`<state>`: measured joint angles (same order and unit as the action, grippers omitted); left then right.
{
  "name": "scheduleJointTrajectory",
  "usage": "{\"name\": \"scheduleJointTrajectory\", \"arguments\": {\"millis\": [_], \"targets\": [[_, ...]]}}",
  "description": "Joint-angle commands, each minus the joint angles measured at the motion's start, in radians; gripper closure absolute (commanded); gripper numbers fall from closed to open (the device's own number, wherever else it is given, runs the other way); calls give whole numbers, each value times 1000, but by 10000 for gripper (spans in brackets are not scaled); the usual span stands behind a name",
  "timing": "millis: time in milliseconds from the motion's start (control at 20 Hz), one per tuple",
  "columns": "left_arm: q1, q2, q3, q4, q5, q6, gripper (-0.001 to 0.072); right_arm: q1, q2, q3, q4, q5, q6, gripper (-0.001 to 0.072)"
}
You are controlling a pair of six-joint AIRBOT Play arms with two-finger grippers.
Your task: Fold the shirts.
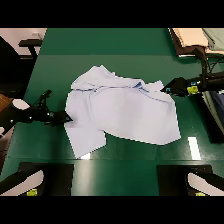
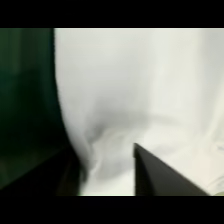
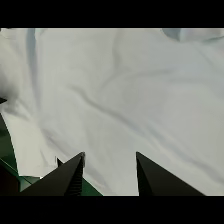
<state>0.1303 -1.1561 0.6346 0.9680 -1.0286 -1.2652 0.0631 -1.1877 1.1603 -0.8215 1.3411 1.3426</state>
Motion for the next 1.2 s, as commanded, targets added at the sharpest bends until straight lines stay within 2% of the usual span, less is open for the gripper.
{"name": "scheduleJointTrajectory", "arguments": {"millis": [0,100,200,300,400,450,500,600,700,850,1000,1050,1100,1150], "targets": [[-37,2,24,-4,-10,-19,682,-22,1,-2,4,50,0,335],[-35,8,76,10,-56,-20,684,-68,2,-3,-50,121,6,334],[-35,44,121,14,-74,-19,684,-117,11,-21,-203,200,62,334],[-35,82,148,18,-73,-17,683,-177,65,-120,-324,192,97,333],[-35,100,156,18,-75,-17,684,-260,137,-269,-357,161,108,311],[-35,100,156,19,-78,-17,683,-303,171,-348,-352,154,108,173],[-35,100,156,18,-79,-17,683,-343,202,-429,-349,155,109,99],[-35,100,156,16,-76,-17,683,-400,251,-565,-348,154,113,102],[-35,100,156,16,-74,-18,683,-412,286,-665,-347,146,128,161],[-35,100,156,15,-74,-18,683,-369,304,-749,-281,66,139,162],[-35,100,156,12,-74,-17,683,-272,247,-761,-189,-59,141,162],[-35,100,156,12,-74,-17,683,-237,217,-753,-187,-96,142,217],[-35,100,156,12,-72,-17,683,-201,185,-736,-186,-132,142,367],[-35,100,156,12,-72,-17,683,-170,159,-713,-187,-155,142,467]]}}
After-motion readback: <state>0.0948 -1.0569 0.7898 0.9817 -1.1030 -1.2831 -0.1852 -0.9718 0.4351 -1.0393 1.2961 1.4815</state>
